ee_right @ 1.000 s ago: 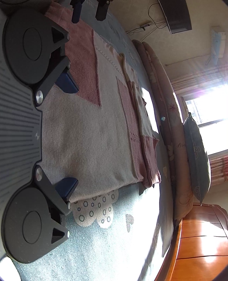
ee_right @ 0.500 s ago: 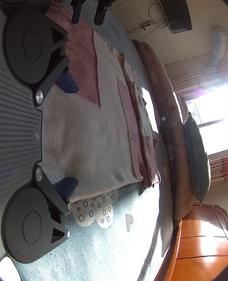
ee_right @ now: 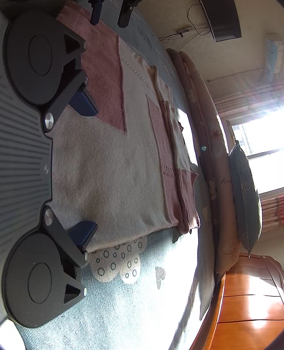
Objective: Fold clothes
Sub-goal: 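Withdraw the left gripper from the sweater hem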
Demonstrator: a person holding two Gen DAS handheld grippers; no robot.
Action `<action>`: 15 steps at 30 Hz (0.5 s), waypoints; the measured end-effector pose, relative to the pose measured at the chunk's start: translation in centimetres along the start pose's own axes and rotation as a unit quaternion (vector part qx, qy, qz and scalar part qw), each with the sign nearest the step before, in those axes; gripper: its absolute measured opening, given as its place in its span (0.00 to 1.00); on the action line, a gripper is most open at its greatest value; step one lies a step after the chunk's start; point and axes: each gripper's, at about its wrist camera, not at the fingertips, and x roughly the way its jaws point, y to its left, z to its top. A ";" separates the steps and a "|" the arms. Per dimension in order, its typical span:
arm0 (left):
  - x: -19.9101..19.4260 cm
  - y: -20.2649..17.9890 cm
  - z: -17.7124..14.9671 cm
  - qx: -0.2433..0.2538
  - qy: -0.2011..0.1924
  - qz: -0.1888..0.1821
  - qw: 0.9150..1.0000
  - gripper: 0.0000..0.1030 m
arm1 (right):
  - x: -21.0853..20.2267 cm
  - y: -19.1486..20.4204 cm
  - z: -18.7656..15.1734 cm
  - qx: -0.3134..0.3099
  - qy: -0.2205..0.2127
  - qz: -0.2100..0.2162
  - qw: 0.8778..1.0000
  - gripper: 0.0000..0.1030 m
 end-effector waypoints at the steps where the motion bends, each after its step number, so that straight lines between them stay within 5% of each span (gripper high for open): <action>1: -0.3 0.0 0.3 0.005 -0.009 0.014 1.000 0.99 | 0.0 0.0 0.0 -0.001 0.000 0.000 1.000 1.00; 6: -0.9 0.3 1.2 0.005 -0.011 -0.017 1.000 0.99 | 0.1 0.1 0.0 -0.004 0.001 -0.003 1.000 1.00; 11: 0.3 0.5 0.4 0.006 0.009 0.013 1.000 0.99 | 0.1 0.2 -0.1 -0.007 0.001 -0.005 1.000 1.00; 15: -0.7 0.5 0.1 0.012 -0.013 0.028 0.999 0.99 | 0.0 0.2 -0.1 -0.008 0.001 -0.005 1.000 1.00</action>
